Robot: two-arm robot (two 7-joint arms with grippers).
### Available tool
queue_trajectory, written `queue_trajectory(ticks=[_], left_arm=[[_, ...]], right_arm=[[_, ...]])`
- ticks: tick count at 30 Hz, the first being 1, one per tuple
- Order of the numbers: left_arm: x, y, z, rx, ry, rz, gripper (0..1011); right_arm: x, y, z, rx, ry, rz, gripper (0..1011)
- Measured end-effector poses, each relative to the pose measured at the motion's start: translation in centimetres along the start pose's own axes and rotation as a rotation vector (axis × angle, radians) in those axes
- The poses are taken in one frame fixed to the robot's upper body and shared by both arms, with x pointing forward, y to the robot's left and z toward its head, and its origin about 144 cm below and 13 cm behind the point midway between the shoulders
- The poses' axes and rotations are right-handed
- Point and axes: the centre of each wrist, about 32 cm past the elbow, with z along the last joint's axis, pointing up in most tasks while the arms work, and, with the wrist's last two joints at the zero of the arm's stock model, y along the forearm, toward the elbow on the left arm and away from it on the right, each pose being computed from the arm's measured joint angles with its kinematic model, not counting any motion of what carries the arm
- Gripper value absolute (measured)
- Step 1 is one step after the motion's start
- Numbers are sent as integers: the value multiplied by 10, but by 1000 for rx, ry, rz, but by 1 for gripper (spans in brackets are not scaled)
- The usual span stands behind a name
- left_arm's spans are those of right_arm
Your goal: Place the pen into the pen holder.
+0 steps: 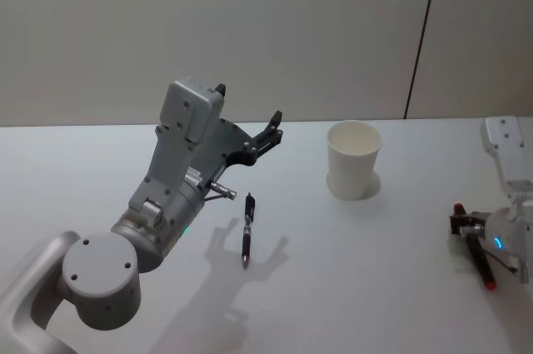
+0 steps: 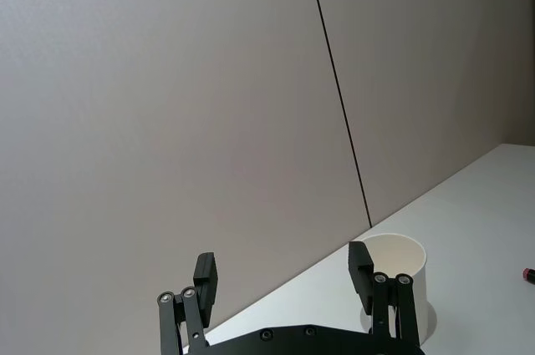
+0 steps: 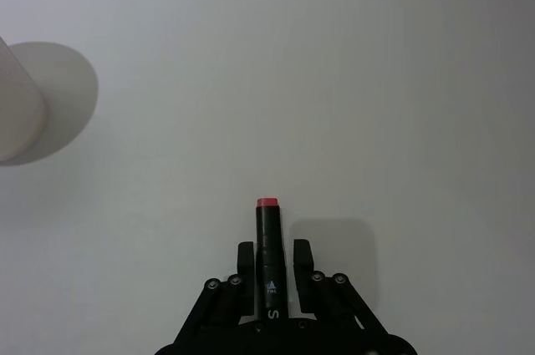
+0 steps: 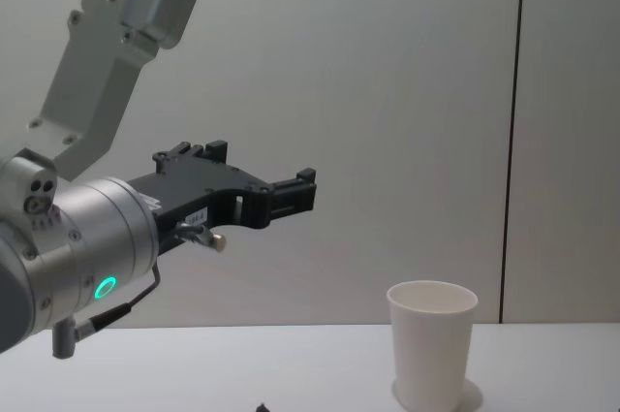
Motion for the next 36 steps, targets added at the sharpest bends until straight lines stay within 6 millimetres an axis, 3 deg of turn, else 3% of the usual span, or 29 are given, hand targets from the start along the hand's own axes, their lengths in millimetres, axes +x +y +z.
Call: queue_trajectory(ticks=[5,24,36], left_arm=[[0,0,0,0,0,0,1003],[0,0,0,0,0,0,1003],[0,0,0,0,0,0,1003]], right_arm=[[0,1,-2,-5,4,-3,187],[0,1,-8,23,18,3,179],[3,-11,-10,161,14,30,179]])
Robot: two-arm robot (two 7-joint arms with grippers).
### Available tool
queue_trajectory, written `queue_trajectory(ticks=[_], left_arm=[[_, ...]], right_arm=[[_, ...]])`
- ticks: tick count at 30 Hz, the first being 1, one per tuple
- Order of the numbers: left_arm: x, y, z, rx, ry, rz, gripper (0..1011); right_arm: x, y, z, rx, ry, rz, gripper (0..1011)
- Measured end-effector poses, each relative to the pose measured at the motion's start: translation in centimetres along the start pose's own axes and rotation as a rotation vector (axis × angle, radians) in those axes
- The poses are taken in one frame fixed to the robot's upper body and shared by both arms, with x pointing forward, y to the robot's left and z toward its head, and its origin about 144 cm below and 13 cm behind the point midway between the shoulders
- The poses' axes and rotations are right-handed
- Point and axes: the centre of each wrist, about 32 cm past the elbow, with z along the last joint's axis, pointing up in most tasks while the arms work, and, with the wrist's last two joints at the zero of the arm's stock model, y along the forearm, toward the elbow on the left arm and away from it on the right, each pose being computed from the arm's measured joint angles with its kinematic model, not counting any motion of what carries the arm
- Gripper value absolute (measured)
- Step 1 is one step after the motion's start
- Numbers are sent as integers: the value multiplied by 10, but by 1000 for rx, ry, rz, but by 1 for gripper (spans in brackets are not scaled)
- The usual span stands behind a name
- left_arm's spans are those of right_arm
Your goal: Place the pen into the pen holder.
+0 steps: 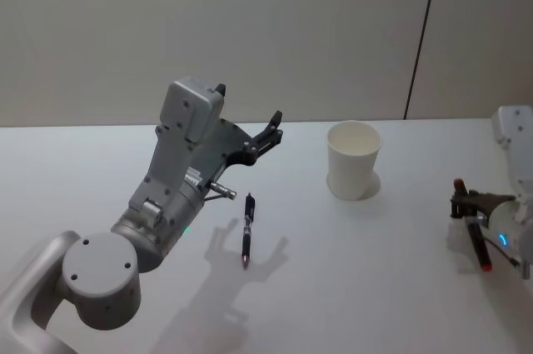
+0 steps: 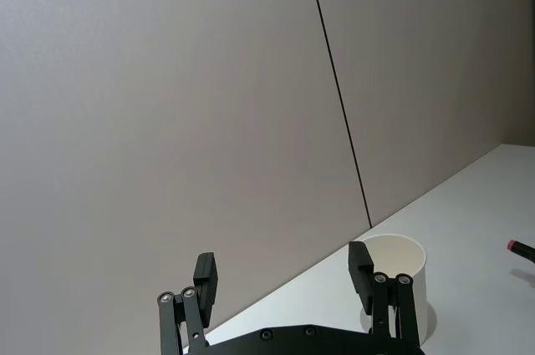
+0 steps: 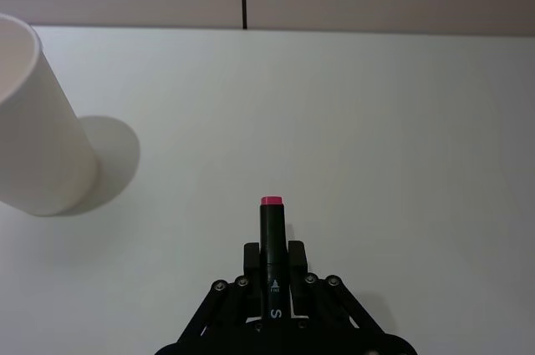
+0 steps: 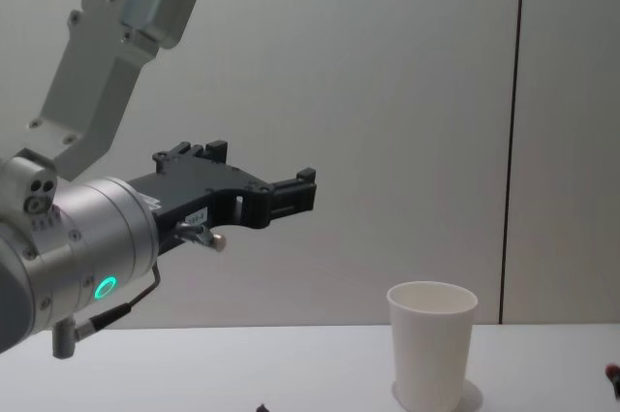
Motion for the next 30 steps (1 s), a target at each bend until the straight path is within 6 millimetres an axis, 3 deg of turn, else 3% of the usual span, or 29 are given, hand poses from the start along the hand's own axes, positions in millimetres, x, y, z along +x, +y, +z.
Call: queue_trajectory(ticks=[30], left_arm=[[0,0,0,0,0,0,1003]], right_arm=[[8,-24,-3,459,10,131,179]])
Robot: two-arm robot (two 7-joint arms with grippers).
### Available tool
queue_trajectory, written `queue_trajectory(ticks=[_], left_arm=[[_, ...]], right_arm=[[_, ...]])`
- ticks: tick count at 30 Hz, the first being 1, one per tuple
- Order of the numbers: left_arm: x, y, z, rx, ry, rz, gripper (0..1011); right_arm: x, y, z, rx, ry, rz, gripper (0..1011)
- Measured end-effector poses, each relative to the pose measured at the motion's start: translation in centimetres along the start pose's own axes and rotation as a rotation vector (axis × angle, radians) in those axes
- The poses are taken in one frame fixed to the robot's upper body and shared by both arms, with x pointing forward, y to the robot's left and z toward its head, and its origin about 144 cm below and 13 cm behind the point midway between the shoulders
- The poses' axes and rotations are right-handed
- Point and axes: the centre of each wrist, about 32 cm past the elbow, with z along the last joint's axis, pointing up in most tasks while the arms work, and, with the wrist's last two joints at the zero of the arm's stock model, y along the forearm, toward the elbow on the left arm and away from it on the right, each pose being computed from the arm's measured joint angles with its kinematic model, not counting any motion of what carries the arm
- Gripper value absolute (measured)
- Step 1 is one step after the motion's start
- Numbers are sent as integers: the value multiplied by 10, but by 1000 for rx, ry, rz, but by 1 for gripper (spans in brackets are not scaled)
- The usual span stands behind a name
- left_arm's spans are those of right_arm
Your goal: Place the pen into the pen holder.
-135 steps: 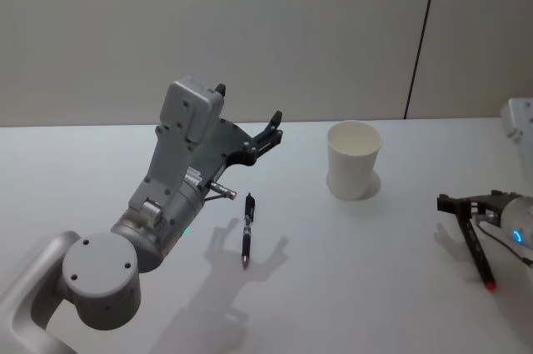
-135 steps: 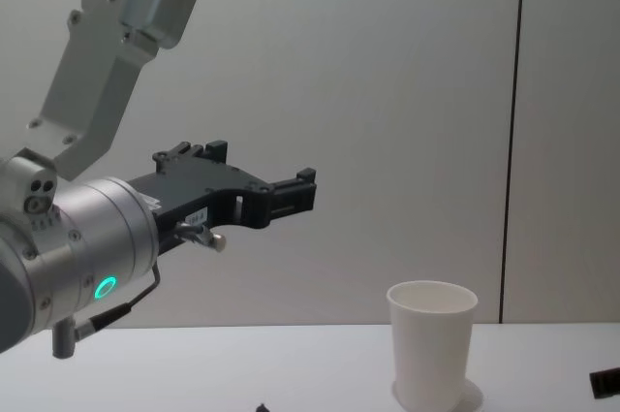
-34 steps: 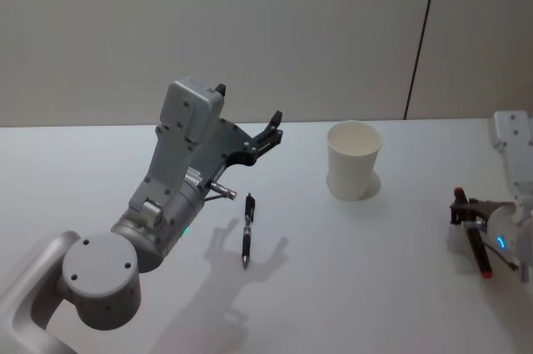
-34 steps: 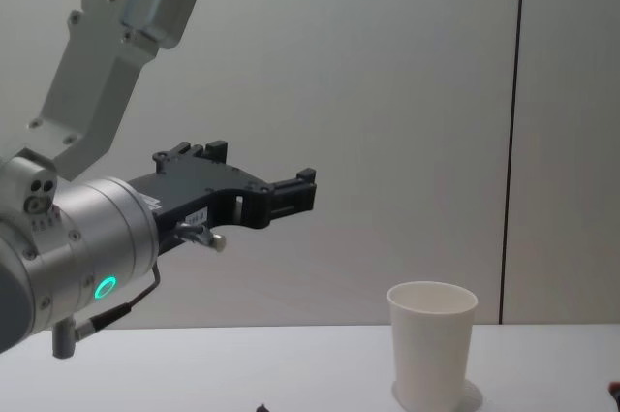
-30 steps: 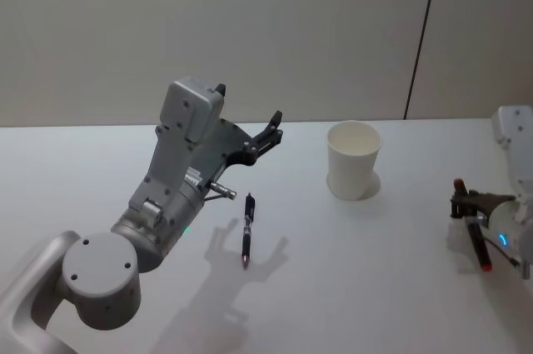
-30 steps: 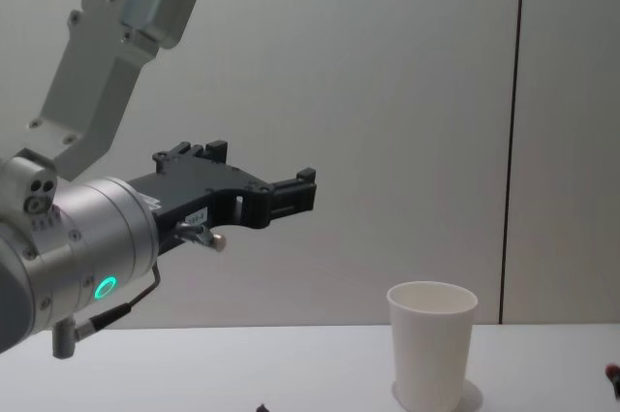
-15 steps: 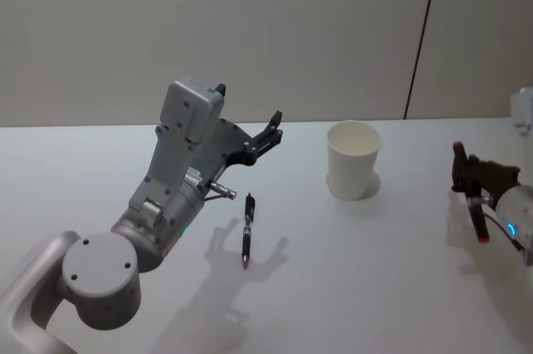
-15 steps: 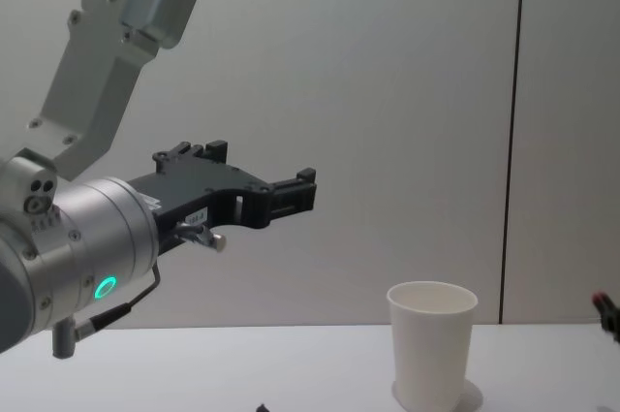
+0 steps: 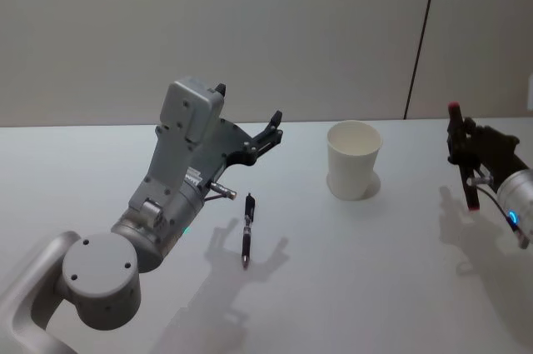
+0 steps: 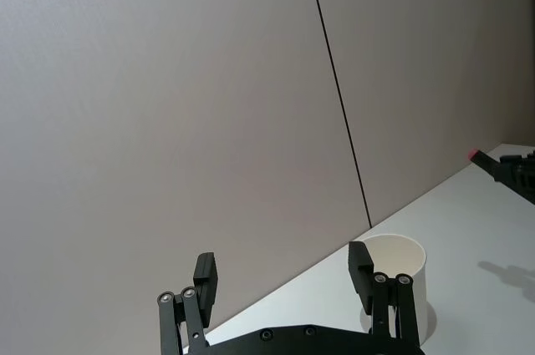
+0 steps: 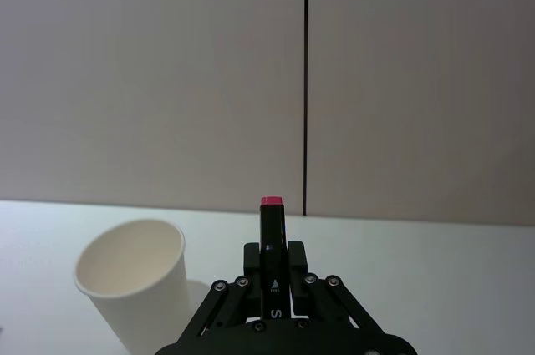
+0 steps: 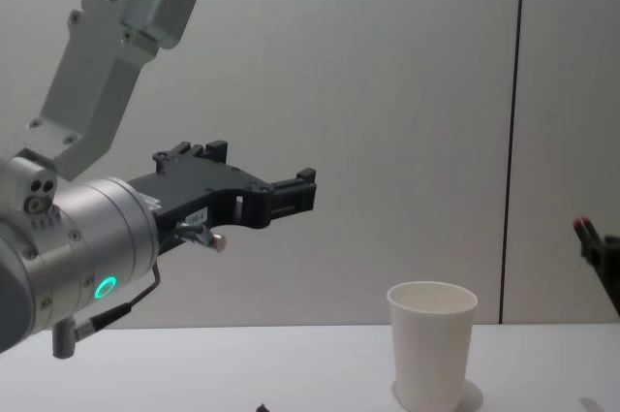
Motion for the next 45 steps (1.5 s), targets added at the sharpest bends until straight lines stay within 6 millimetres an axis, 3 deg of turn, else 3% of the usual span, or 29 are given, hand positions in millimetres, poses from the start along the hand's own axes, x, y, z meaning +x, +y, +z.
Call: queue_trajectory(ticks=[21,45], left_arm=[[0,0,0,0,0,0,1003],[0,0,0,0,0,0,1003]], right_arm=[[-11,26,-9,311,32,93,179],[-29,75,-26,420,66,144,179]])
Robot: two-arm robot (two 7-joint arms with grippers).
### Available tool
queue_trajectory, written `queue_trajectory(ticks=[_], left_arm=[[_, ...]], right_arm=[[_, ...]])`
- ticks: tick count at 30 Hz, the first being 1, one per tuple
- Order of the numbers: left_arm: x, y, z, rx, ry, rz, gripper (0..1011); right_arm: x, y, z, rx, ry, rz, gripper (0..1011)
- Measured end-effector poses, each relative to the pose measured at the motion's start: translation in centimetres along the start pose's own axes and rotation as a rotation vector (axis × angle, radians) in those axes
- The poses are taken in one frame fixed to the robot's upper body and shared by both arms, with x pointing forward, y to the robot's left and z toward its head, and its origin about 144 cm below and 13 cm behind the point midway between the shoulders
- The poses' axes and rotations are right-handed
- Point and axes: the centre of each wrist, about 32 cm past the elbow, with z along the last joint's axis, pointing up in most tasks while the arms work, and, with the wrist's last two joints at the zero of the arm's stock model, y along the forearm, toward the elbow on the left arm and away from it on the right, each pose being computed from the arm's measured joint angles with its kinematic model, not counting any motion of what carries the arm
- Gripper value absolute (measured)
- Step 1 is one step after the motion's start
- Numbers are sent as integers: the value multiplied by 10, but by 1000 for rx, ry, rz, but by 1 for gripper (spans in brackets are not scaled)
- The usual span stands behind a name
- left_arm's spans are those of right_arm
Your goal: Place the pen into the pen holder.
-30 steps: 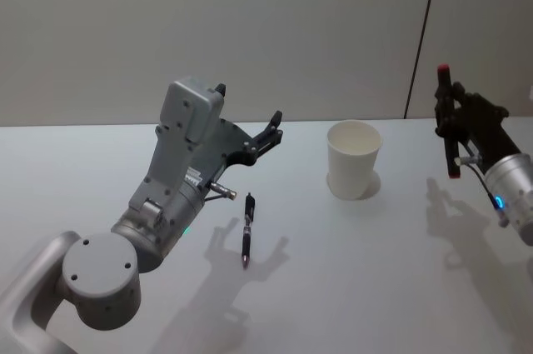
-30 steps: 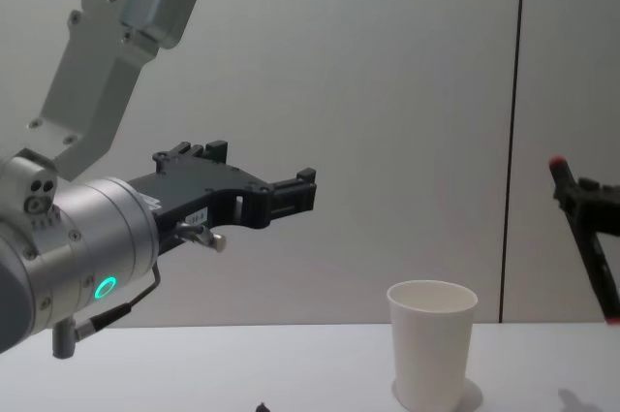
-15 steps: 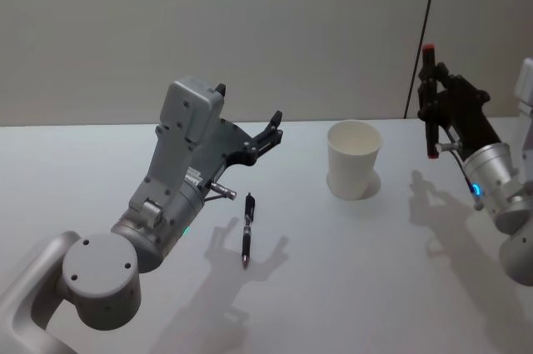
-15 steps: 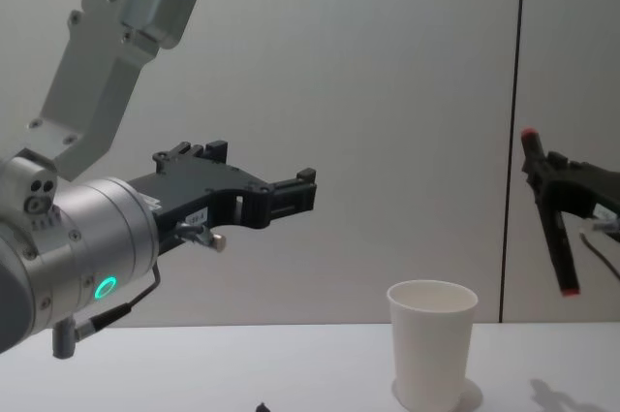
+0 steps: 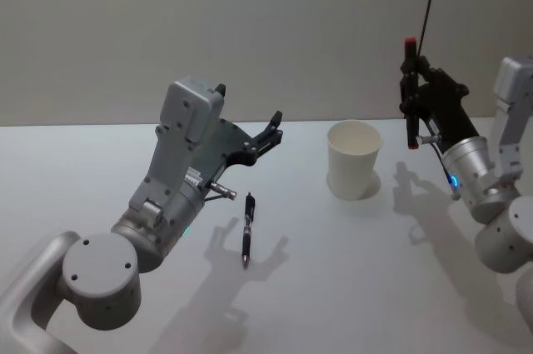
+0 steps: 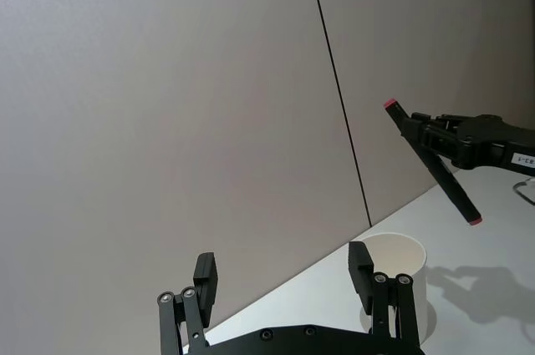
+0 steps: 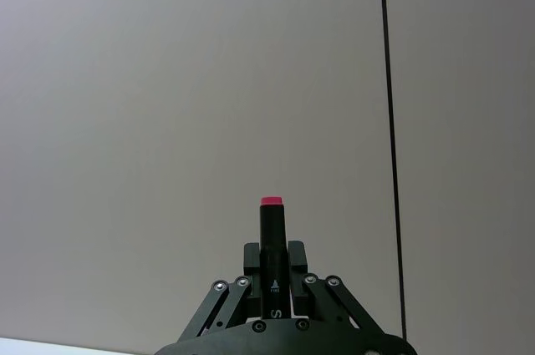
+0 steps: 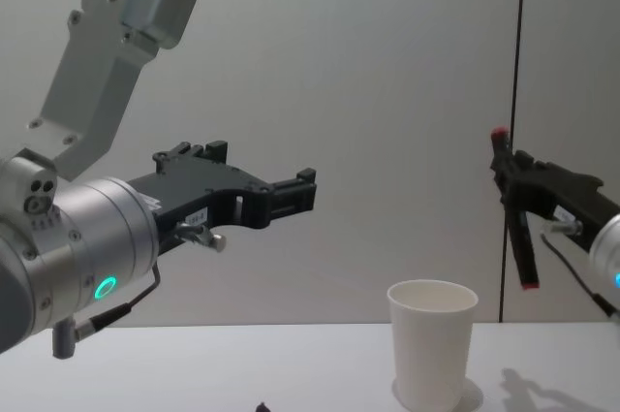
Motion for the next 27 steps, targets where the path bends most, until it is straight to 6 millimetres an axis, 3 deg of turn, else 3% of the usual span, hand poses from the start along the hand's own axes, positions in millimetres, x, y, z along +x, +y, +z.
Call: queue_trajectory(ticks=[27], left_arm=[[0,0,0,0,0,0,1003]], right_arm=[[-16,34,-33,58,5,65,179]])
